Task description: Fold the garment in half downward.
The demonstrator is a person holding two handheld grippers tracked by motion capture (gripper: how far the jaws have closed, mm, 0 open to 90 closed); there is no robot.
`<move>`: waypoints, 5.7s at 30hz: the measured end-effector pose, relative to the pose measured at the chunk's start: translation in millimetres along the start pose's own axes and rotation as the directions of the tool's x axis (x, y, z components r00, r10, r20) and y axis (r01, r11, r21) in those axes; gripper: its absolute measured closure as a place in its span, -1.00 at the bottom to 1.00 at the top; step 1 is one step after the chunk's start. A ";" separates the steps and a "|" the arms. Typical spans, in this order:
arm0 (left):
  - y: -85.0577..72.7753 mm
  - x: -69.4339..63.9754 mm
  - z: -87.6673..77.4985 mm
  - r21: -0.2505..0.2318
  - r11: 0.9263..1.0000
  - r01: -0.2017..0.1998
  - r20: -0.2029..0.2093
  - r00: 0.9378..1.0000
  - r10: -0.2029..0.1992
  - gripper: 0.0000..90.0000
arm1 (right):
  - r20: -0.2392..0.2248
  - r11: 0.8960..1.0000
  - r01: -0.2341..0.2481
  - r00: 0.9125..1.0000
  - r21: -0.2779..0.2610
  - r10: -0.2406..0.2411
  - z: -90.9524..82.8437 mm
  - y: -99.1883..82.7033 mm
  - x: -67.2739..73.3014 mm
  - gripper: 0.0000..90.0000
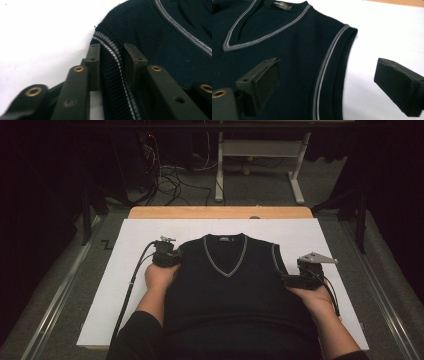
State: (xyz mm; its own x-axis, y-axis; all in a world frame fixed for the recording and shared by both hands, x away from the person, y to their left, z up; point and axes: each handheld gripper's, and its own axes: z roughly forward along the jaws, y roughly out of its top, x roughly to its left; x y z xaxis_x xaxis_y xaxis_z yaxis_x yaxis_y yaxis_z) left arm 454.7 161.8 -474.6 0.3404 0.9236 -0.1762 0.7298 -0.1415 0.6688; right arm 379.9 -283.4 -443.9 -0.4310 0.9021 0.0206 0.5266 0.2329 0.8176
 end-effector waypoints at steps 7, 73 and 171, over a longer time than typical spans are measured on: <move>-2.9 -1.7 -1.5 -0.008 1.000 0.003 0.008 1.000 -0.003 0.55 | 0.036 0.997 -0.058 0.998 0.055 0.057 34.3 25.6 -4.9 -0.60; 66.8 4.1 -96.6 -0.399 0.917 -0.005 0.020 1.000 0.014 0.61 | 0.125 0.971 0.047 0.992 -0.234 -0.018 -1.3 137.7 -1.3 0.78; -158.2 -55.4 -147.9 -0.112 0.969 -0.219 0.192 0.952 0.238 0.58 | -0.063 0.999 -0.015 0.998 -0.035 0.013 -102.1 -89.2 52.3 0.71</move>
State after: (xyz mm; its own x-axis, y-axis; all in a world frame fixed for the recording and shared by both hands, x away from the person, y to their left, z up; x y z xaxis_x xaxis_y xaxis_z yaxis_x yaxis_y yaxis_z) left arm 232.7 185.7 -463.8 0.6114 0.7775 -0.1474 0.5661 -0.2995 0.7680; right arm 235.6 -294.2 -457.0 -0.4700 0.8801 0.0673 0.5070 0.2068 0.8368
